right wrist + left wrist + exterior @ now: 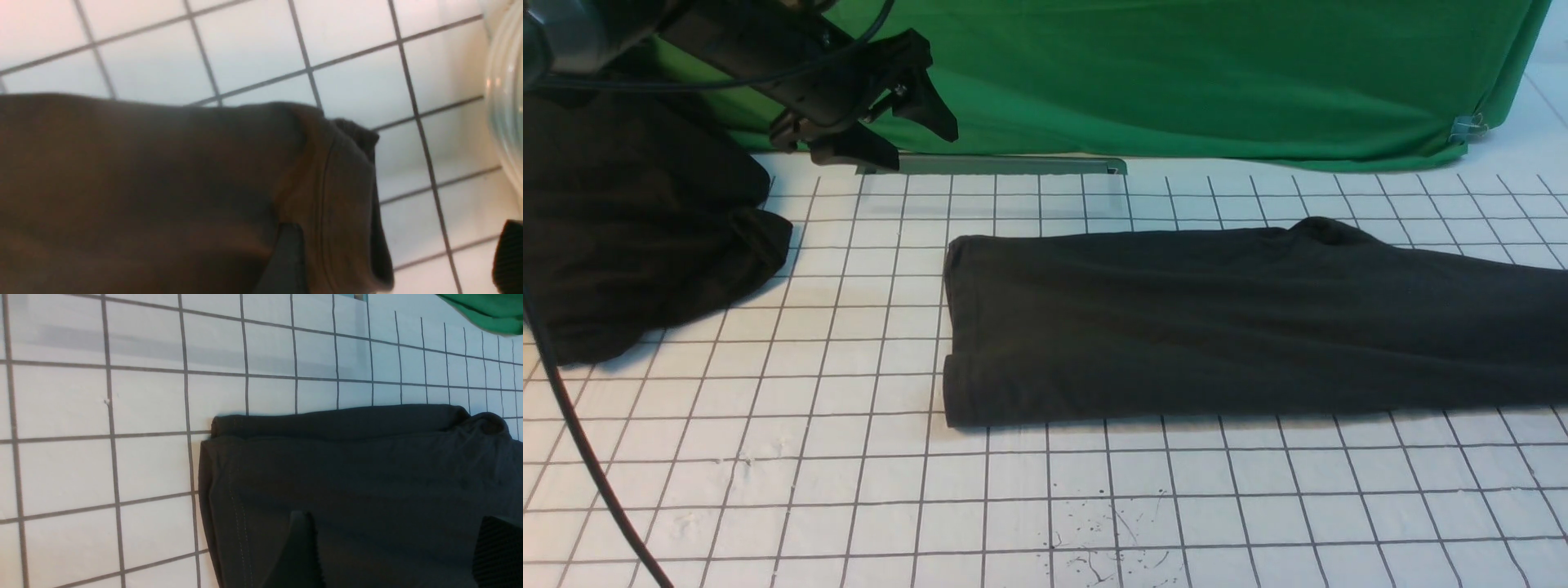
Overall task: Fold a long-sleeved shirt over a white checkered tablecloth.
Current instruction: 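Pull the folded dark garment lengthwise by its ends to straighten it flat on the table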
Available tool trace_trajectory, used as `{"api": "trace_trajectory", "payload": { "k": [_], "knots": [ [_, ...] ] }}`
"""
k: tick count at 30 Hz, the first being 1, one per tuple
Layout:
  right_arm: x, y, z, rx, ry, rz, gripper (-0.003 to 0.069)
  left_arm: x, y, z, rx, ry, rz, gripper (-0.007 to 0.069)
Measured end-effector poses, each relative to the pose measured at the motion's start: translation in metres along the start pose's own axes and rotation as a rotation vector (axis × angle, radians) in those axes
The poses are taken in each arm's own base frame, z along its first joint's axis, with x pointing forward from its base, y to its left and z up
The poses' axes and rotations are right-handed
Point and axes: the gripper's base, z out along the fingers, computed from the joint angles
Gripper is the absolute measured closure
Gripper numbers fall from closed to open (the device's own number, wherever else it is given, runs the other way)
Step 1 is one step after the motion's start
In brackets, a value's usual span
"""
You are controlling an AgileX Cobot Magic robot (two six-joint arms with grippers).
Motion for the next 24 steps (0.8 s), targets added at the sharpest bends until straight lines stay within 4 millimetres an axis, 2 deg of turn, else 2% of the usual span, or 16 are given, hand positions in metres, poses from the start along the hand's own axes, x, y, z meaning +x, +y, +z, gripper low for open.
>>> {"api": "trace_trajectory", "payload": {
  "k": [2,5,9,12,15,19,21,24],
  "knots": [
    [0.002,0.000,0.008,-0.005,0.032,0.000,0.0059,0.000,0.000,0.000,-0.001,0.000,0.001,0.0109],
    [0.006,0.001,0.030,-0.012,0.084,-0.004,0.0064,0.000,0.000,0.000,-0.002,0.000,0.001,0.0109],
    [0.013,0.001,0.069,-0.026,0.153,-0.031,0.0082,0.000,0.000,0.000,-0.004,0.000,0.003,0.0109],
    [0.012,0.002,0.072,-0.031,0.147,-0.038,0.0101,0.000,0.001,0.000,-0.006,0.000,0.004,0.0109],
    [0.012,0.003,0.072,-0.041,0.142,-0.045,0.0198,0.000,0.001,0.000,-0.006,-0.002,0.007,0.0109],
    [0.011,0.004,0.072,-0.041,0.139,-0.079,0.0559,0.000,0.001,0.000,-0.008,-0.002,0.008,0.0135],
    [0.011,0.004,0.071,-0.039,0.137,-0.082,0.0612,0.000,0.001,0.000,-0.008,-0.001,0.008,0.0164],
    [0.010,0.003,0.061,-0.017,0.136,-0.099,0.0638,0.001,0.004,-0.002,-0.006,0.022,-0.002,0.0240]
  ]
}}
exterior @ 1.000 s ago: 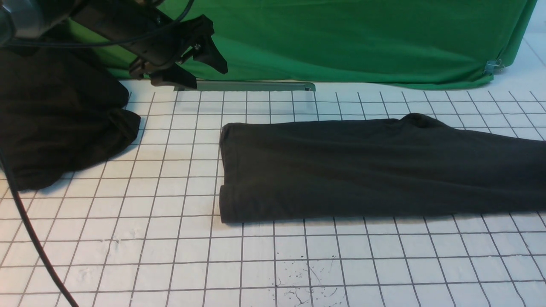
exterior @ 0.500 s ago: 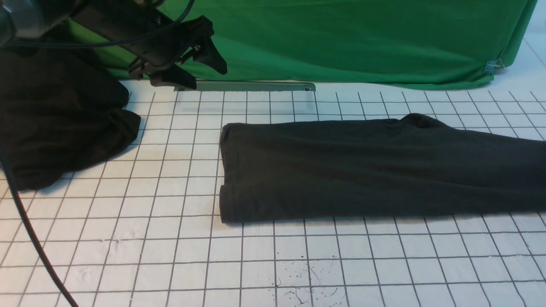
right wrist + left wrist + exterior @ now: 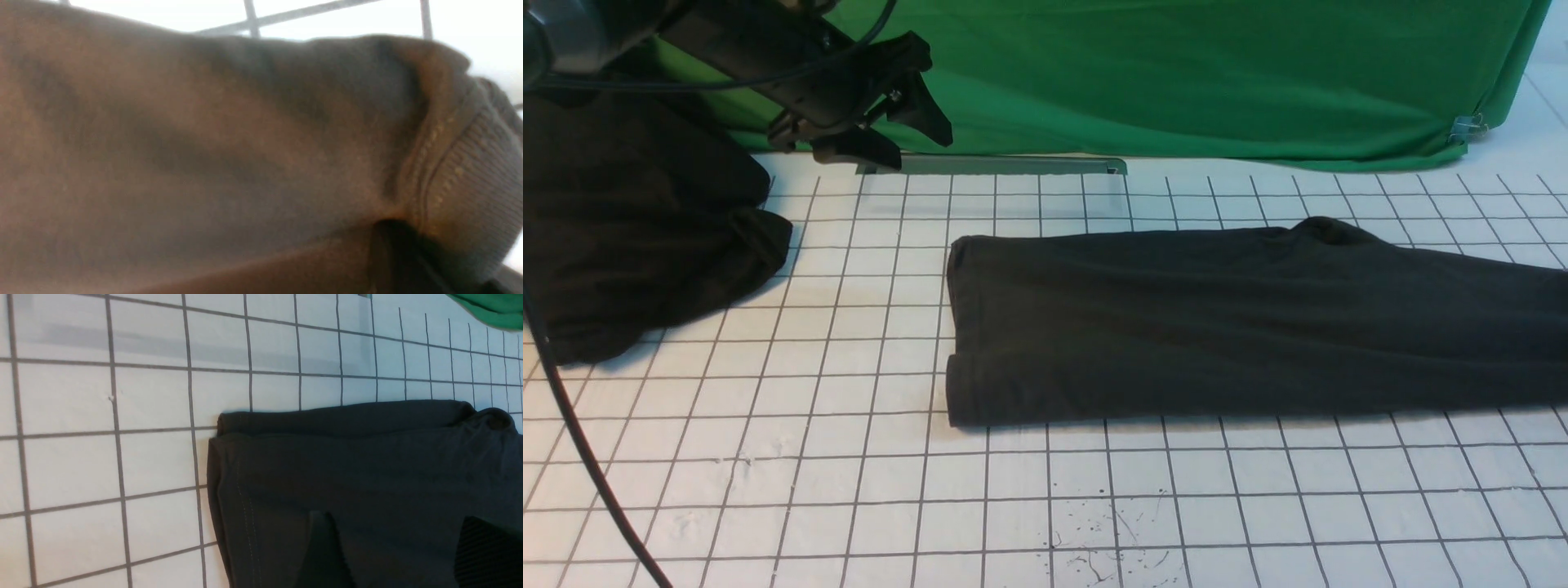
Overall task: Fold a long-sleeved shirt over a white checkered tablecloth.
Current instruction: 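Pull the folded dark garment lengthwise by its ends to straighten it flat on the table, then fold the right end of the dark garment over onto its left end with the right gripper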
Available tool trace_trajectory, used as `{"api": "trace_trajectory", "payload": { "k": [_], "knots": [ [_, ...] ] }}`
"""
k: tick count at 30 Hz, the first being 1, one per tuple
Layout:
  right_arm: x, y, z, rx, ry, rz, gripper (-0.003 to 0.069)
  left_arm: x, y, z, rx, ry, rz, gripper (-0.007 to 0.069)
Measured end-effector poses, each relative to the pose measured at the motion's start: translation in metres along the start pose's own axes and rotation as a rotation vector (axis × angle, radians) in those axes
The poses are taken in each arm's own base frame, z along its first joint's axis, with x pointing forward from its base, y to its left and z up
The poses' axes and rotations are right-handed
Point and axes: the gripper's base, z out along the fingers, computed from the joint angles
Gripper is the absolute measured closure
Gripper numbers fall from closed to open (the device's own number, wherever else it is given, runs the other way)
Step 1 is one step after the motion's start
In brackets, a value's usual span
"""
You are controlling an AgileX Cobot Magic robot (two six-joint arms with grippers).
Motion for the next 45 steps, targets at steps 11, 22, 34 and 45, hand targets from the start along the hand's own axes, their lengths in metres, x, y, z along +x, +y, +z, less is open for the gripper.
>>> {"api": "trace_trajectory", "payload": {
  "k": [11,22,34,45],
  "knots": [
    [0.011,0.017,-0.125,0.108,-0.149,0.017,0.0642,0.001,0.009,-0.057,0.068,0.065,0.078,0.0616],
    [0.039,0.193,-0.227,-0.084,-0.375,-0.120,0.0643,0.003,0.010,-0.064,0.007,0.067,0.141,0.0621],
    [0.106,0.416,-0.182,-0.329,-0.349,-0.382,0.0632,0.003,0.012,-0.064,-0.006,0.070,0.153,0.0621],
    [0.139,0.499,-0.110,-0.416,-0.344,-0.437,0.0335,0.003,0.012,-0.064,-0.007,0.070,0.140,0.0621]
  ]
}}
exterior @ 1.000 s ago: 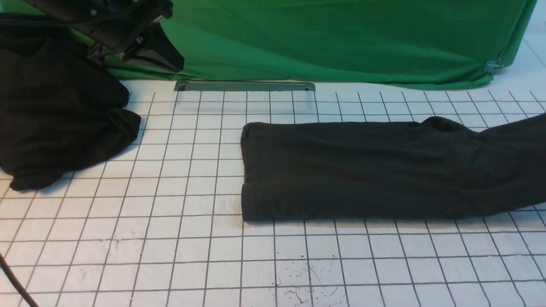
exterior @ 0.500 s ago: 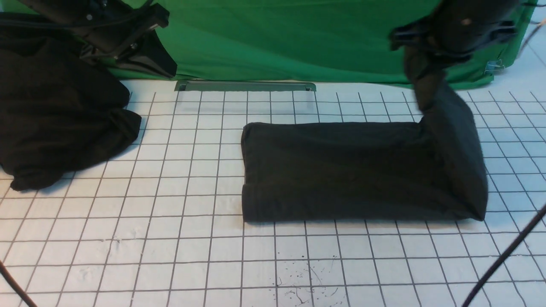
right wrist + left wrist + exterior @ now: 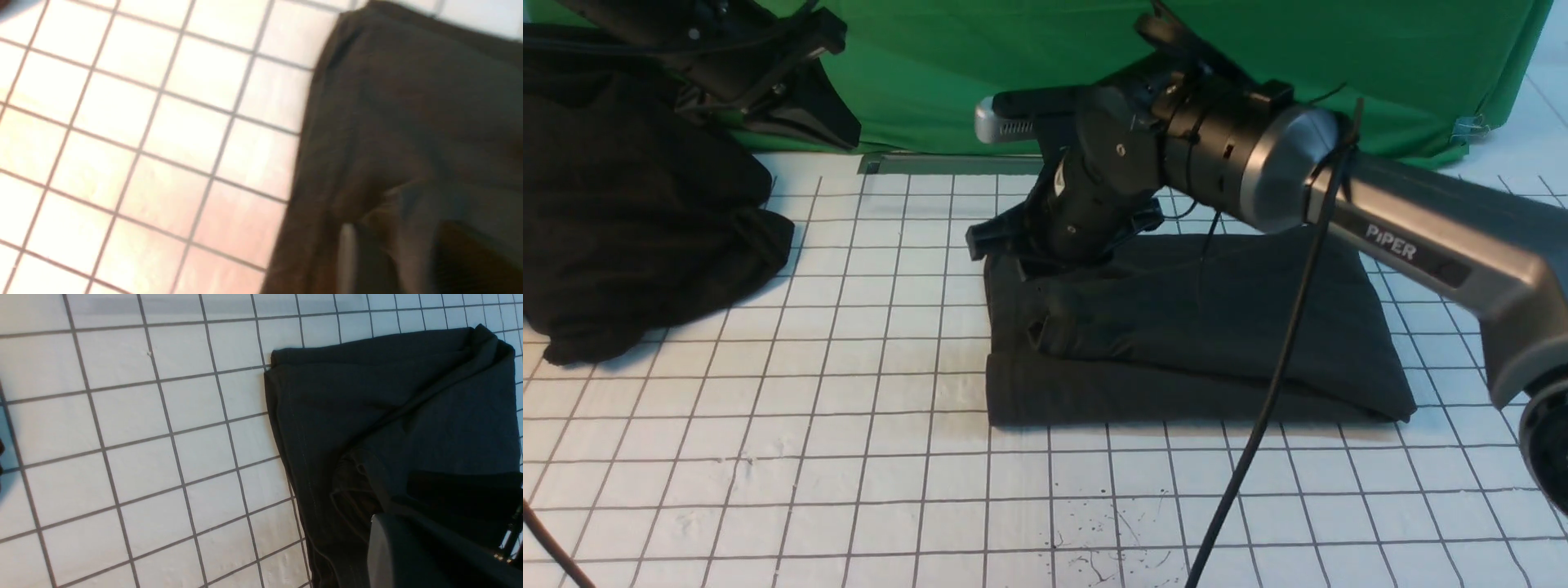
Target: Fold a long-sleeved shirt over a white checkered tablecloth.
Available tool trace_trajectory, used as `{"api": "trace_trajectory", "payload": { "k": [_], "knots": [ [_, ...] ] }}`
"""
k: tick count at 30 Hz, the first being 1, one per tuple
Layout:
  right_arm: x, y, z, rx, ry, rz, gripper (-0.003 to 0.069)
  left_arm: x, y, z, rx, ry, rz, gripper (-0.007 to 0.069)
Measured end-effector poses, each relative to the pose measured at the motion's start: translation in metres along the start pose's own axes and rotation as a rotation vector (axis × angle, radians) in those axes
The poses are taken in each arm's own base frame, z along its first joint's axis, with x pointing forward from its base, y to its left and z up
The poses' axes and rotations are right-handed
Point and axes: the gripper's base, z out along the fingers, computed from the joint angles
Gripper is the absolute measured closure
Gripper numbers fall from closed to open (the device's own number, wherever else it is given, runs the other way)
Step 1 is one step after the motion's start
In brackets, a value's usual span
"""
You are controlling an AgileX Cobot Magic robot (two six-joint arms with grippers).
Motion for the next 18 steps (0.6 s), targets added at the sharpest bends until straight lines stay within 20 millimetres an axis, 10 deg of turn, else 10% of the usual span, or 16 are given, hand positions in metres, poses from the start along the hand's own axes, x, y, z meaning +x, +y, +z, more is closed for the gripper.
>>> {"api": "trace_trajectory", "payload": {
  "k": [4,8,12,14,18],
  "knots": [
    [-0.002,-0.002,-0.010,0.020,0.038,-0.039,0.0152,0.000,0.001,0.000,-0.008,0.001,-0.051,0.0621],
    [-0.012,-0.012,-0.046,0.063,0.098,-0.157,0.0134,0.001,-0.004,-0.007,-0.022,-0.009,-0.072,0.0621],
    [-0.032,-0.046,-0.114,0.124,0.068,-0.239,0.0355,0.013,-0.024,-0.020,-0.021,-0.012,-0.051,0.0614],
    [-0.038,-0.080,-0.165,0.167,0.002,-0.200,0.0578,0.035,-0.045,-0.016,-0.008,0.046,-0.023,0.0593],
    [-0.020,-0.120,-0.200,0.227,0.013,-0.139,0.0636,0.065,-0.055,0.007,-0.023,0.172,0.002,0.0541]
  ]
}}
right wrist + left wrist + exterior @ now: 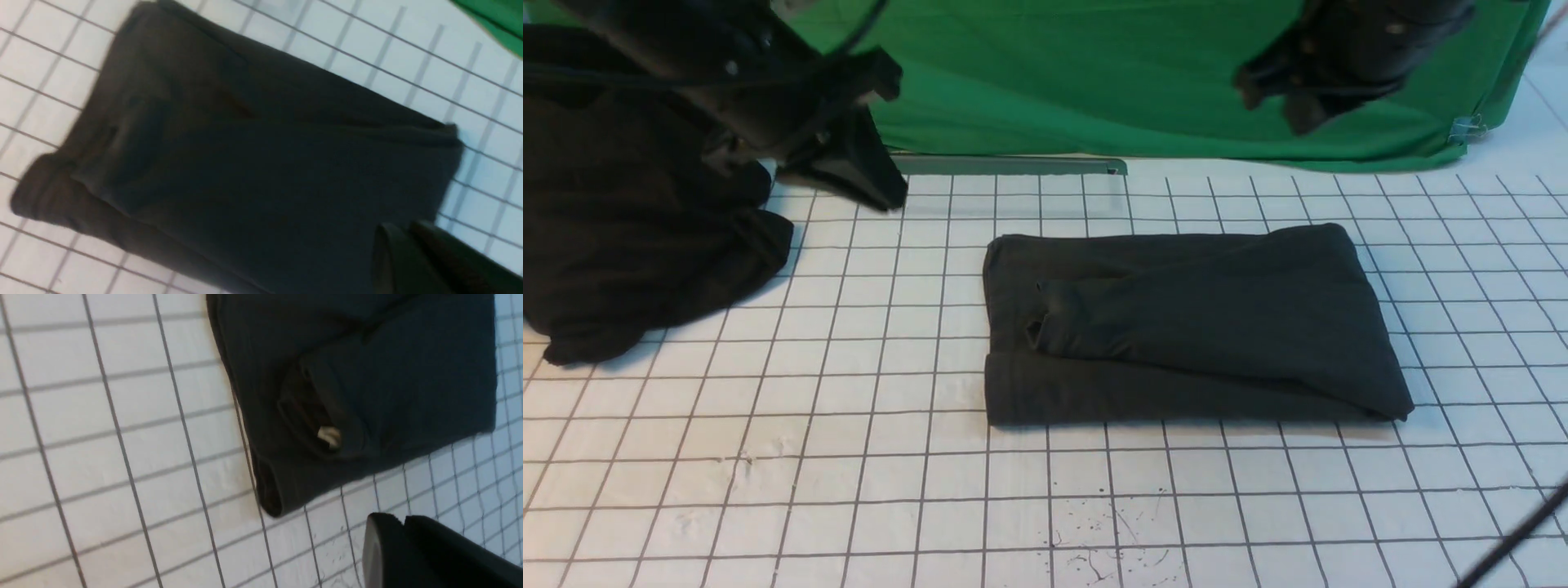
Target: Fold a long-sleeved shirt over a white checkered tablecloth.
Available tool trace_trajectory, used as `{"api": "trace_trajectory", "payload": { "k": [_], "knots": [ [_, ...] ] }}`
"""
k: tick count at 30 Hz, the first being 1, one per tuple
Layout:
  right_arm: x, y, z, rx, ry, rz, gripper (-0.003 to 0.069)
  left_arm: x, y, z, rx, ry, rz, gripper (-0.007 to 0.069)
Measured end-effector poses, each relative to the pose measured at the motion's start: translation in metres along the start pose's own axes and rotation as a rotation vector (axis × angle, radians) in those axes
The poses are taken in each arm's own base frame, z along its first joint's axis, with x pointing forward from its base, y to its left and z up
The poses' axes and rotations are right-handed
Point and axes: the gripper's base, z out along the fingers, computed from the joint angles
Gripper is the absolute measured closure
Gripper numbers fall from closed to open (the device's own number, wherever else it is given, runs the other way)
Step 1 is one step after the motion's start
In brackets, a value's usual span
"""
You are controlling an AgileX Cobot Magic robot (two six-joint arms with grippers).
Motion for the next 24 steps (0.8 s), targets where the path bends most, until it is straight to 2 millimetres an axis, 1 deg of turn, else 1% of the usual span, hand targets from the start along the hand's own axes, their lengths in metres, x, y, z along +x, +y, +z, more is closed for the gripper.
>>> {"api": "trace_trajectory", "payload": {
  "k": [1,2,3,4,5,6,7,10,12,13,14,15,18,19,20,23,24],
  "knots": [
    [0.019,-0.014,0.000,0.021,0.055,0.020,0.0631,0.010,-0.002,0.015,-0.010,0.059,0.005,0.0508],
    [0.022,-0.017,0.001,0.026,0.064,0.028,0.0629,0.013,-0.001,0.019,-0.013,0.072,0.001,0.0498],
    [0.033,-0.023,0.005,0.035,0.100,0.040,0.0617,0.018,0.000,0.027,-0.022,0.097,-0.001,0.0475],
    [0.053,-0.032,0.016,0.047,0.169,0.058,0.0580,0.026,-0.001,0.041,-0.031,0.125,-0.006,0.0431],
    [0.067,-0.036,0.026,0.053,0.212,0.069,0.0541,0.029,-0.002,0.047,-0.035,0.126,-0.009,0.0398],
    [0.075,-0.038,0.033,0.054,0.235,0.075,0.0512,0.033,-0.002,0.055,-0.038,0.131,-0.014,0.0370],
    [0.090,-0.041,0.047,0.052,0.266,0.084,0.0456,0.037,-0.004,0.062,-0.038,0.128,-0.014,0.0335],
    [0.120,-0.040,0.080,0.040,0.305,0.086,0.0264,0.041,-0.014,0.081,-0.033,0.111,0.004,0.0243],
    [0.131,-0.038,0.095,0.034,0.315,0.084,0.0185,0.042,-0.020,0.093,-0.027,0.105,0.012,0.0204],
    [0.131,-0.038,0.095,0.034,0.315,0.084,0.0185,0.042,-0.022,0.094,-0.026,0.102,0.015,0.0193],
    [0.138,-0.036,0.108,0.030,0.325,0.081,0.0145,0.042,-0.024,0.106,-0.025,0.103,0.017,0.0169],
    [0.140,-0.036,0.113,0.029,0.332,0.080,0.0138,0.042,-0.025,0.111,-0.026,0.105,0.017,0.0162],
    [0.143,-0.036,0.133,0.025,0.341,0.080,0.0124,0.045,-0.022,0.133,-0.037,0.147,-0.016,0.0151],
    [0.143,-0.036,0.135,0.024,0.341,0.079,0.0123,0.045,-0.022,0.134,-0.038,0.148,-0.019,0.0150],
    [0.144,-0.038,0.145,0.026,0.340,0.090,0.0122,0.046,-0.017,0.146,-0.048,0.166,-0.046,0.0148],
    [0.146,-0.045,0.160,0.033,0.328,0.119,0.0123,0.047,-0.011,0.158,-0.059,0.181,-0.068,0.0148],
    [0.146,-0.047,0.163,0.035,0.322,0.126,0.0123,0.047,-0.011,0.159,-0.059,0.177,-0.072,0.0148]
  ]
}}
